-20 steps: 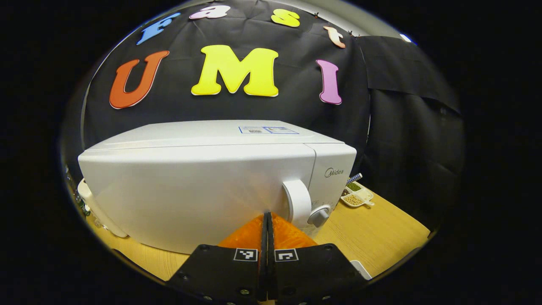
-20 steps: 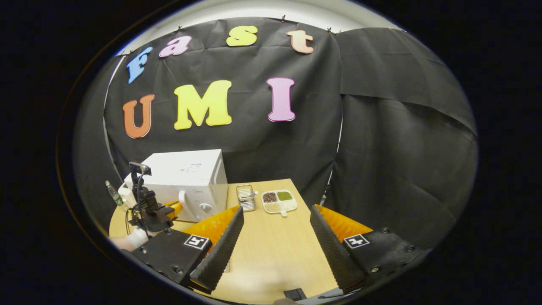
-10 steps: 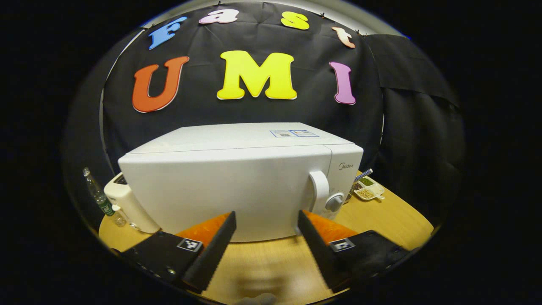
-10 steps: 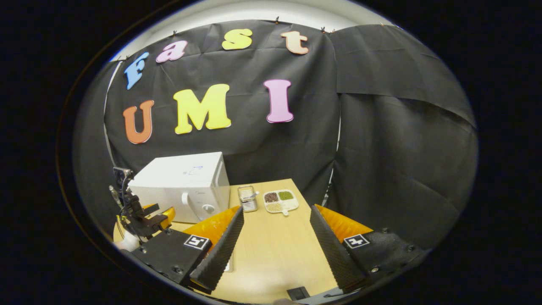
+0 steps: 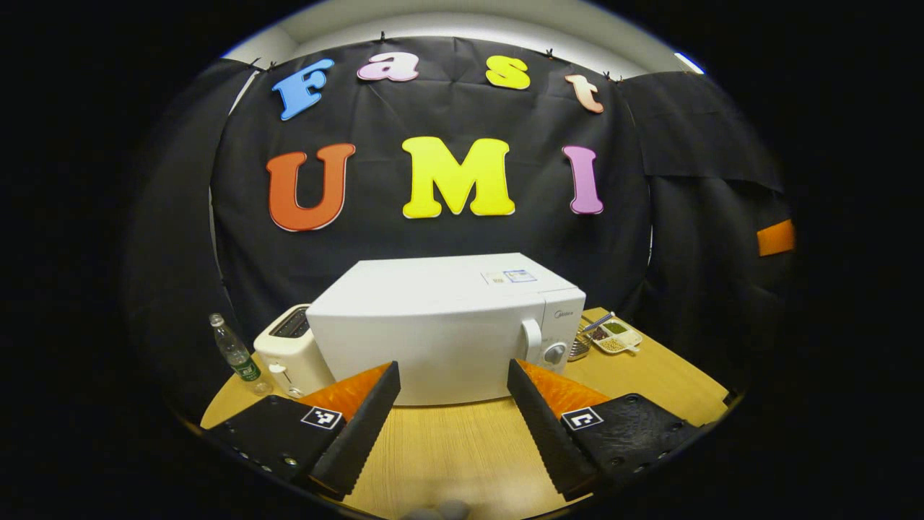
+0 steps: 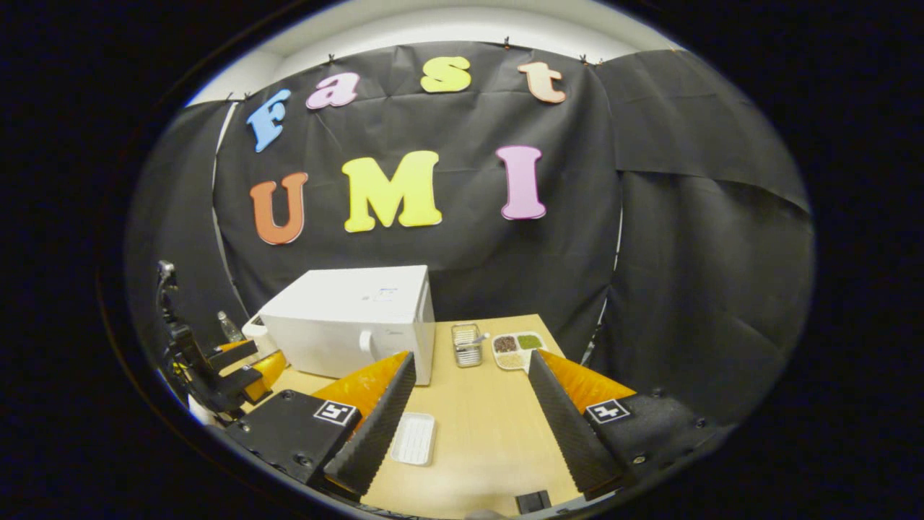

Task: Open the microwave oven with the left hand, put the food in, and close the microwave oven.

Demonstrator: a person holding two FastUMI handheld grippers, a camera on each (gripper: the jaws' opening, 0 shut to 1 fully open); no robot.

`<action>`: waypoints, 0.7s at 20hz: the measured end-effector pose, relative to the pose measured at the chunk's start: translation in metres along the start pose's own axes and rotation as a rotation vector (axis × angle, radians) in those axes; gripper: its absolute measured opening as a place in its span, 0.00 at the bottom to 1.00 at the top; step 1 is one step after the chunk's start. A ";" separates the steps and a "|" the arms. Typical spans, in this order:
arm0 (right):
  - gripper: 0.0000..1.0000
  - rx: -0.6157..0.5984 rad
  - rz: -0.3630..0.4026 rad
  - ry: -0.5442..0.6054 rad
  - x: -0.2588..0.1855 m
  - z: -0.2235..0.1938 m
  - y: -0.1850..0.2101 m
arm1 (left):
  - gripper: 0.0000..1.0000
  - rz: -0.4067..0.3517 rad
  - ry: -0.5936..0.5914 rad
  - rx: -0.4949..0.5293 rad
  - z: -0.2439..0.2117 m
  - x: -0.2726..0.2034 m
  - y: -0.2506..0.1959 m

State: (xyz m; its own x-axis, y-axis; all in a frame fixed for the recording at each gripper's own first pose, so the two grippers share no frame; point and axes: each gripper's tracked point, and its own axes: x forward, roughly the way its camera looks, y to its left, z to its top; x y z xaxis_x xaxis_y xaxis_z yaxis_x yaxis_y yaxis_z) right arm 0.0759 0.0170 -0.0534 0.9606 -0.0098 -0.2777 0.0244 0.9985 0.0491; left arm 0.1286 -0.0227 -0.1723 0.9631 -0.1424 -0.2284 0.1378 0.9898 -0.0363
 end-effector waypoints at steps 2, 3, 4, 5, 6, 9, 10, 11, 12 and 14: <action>0.92 -0.011 0.031 -0.038 -0.003 0.009 0.016 | 0.95 0.027 -0.018 -0.006 0.021 -0.025 0.012; 0.92 -0.016 0.038 -0.055 -0.004 0.014 0.021 | 0.96 0.027 -0.041 -0.018 0.036 -0.037 0.015; 0.92 -0.023 0.043 -0.071 -0.005 0.016 0.025 | 0.96 0.033 -0.072 -0.024 0.053 -0.049 0.019; 0.92 -0.023 0.049 -0.092 -0.006 0.022 0.030 | 0.96 0.051 -0.097 -0.022 0.067 -0.060 0.028; 0.92 -0.022 0.058 -0.110 -0.007 0.028 0.036 | 0.95 0.072 -0.114 -0.014 0.081 -0.071 0.037; 0.92 -0.027 0.076 -0.166 -0.016 0.047 0.048 | 0.95 0.140 -0.163 -0.007 0.115 -0.099 0.060; 0.92 -0.029 0.080 -0.180 -0.019 0.052 0.052 | 0.95 0.155 -0.171 -0.013 0.122 -0.106 0.064; 0.92 -0.027 0.087 -0.194 -0.021 0.059 0.056 | 0.95 0.161 -0.176 -0.022 0.126 -0.111 0.066; 0.92 -0.025 0.093 -0.208 -0.024 0.066 0.060 | 0.95 0.165 -0.186 -0.028 0.130 -0.116 0.066; 0.92 -0.032 0.092 -0.231 -0.029 0.076 0.065 | 0.96 0.182 -0.189 -0.025 0.134 -0.126 0.073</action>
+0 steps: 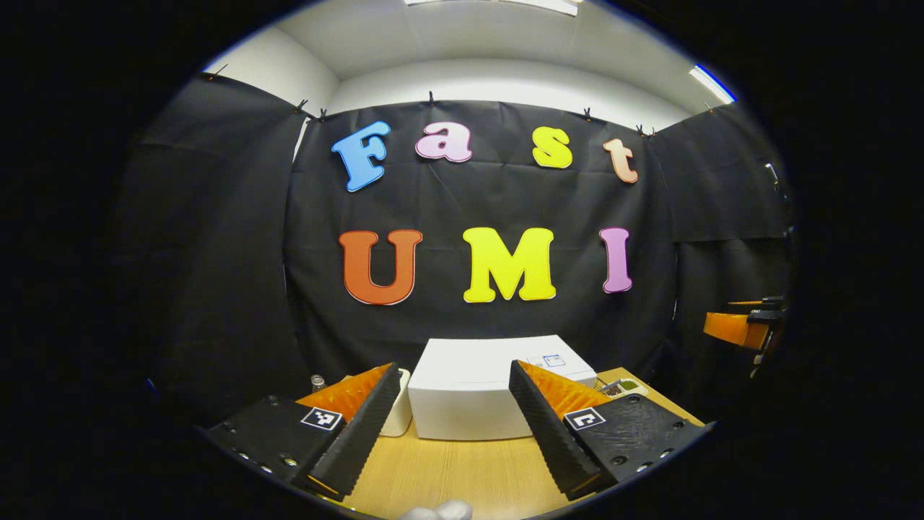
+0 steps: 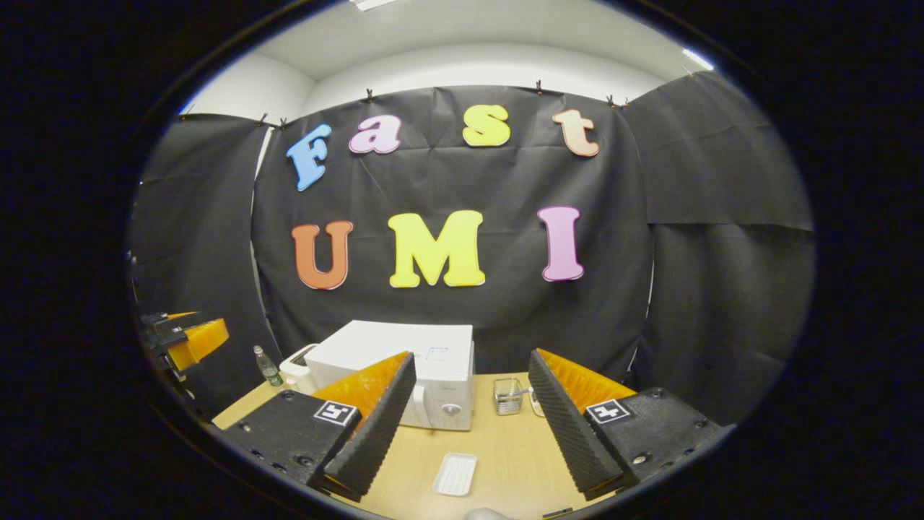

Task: Open the microwave oven with the left hand, put the food in, and close the microwave oven.

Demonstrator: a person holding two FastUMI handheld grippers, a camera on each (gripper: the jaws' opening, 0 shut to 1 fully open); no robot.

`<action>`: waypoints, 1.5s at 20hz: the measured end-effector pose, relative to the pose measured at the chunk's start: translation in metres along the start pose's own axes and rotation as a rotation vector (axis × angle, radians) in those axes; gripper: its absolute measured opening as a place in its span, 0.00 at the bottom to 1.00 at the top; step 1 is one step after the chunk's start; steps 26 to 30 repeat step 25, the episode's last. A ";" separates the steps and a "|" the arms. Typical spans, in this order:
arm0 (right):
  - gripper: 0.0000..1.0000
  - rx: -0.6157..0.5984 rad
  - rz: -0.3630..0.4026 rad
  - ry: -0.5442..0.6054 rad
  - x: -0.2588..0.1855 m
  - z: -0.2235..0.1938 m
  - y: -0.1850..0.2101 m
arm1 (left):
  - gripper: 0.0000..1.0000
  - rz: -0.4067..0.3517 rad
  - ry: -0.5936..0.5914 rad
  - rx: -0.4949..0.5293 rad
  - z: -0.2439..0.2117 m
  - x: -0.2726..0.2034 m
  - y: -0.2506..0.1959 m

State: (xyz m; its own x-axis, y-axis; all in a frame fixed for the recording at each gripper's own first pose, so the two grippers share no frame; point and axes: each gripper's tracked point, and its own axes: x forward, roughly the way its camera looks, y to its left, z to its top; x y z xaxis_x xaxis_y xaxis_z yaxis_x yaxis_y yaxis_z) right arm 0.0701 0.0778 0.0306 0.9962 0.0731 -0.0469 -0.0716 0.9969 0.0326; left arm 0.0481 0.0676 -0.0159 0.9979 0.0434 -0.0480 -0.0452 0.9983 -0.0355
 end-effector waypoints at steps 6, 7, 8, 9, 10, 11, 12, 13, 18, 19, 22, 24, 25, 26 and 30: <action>0.92 -0.008 0.020 -0.015 -0.005 0.012 0.015 | 0.96 -0.008 -0.031 0.010 0.020 -0.008 0.004; 0.92 -0.009 0.016 -0.018 -0.006 0.012 0.014 | 0.96 -0.009 -0.037 0.011 0.022 -0.008 0.004; 0.92 -0.010 0.012 -0.022 -0.007 0.014 0.013 | 0.96 -0.012 -0.045 0.010 0.025 -0.008 0.003; 0.92 -0.011 0.006 -0.025 -0.008 0.016 0.011 | 0.95 -0.015 -0.052 0.007 0.028 -0.007 0.001; 0.92 -0.012 0.000 -0.026 -0.008 0.016 0.010 | 0.96 -0.016 -0.056 0.003 0.029 -0.007 0.000; 0.92 -0.012 -0.003 -0.030 -0.008 0.016 0.009 | 0.96 -0.024 -0.058 0.001 0.029 -0.007 -0.002; 0.92 -0.014 -0.009 -0.033 -0.011 0.016 0.009 | 0.95 -0.032 -0.054 0.001 0.028 -0.007 -0.004; 0.92 -0.015 -0.013 -0.038 -0.011 0.017 0.008 | 0.95 -0.038 -0.047 0.004 0.027 -0.005 -0.006; 0.92 -0.020 -0.026 -0.057 -0.007 0.021 0.004 | 0.96 -0.043 -0.043 0.000 0.026 0.003 -0.008; 0.92 -0.018 -0.025 -0.059 -0.006 0.021 0.003 | 0.96 -0.044 -0.041 0.000 0.026 0.005 -0.009; 0.92 -0.018 -0.029 -0.063 -0.004 0.021 0.003 | 0.96 -0.045 -0.048 0.001 0.029 0.008 -0.008; 0.92 -0.016 -0.032 -0.059 -0.004 0.018 0.001 | 0.96 -0.048 -0.055 0.001 0.033 0.009 -0.009; 0.92 -0.016 -0.037 -0.057 -0.003 0.017 -0.002 | 0.96 -0.049 -0.061 0.000 0.034 0.011 -0.010; 0.92 -0.016 -0.037 -0.057 -0.003 0.017 -0.002 | 0.96 -0.049 -0.061 0.000 0.034 0.011 -0.010; 0.92 -0.016 -0.037 -0.057 -0.003 0.017 -0.002 | 0.96 -0.049 -0.061 0.000 0.034 0.011 -0.010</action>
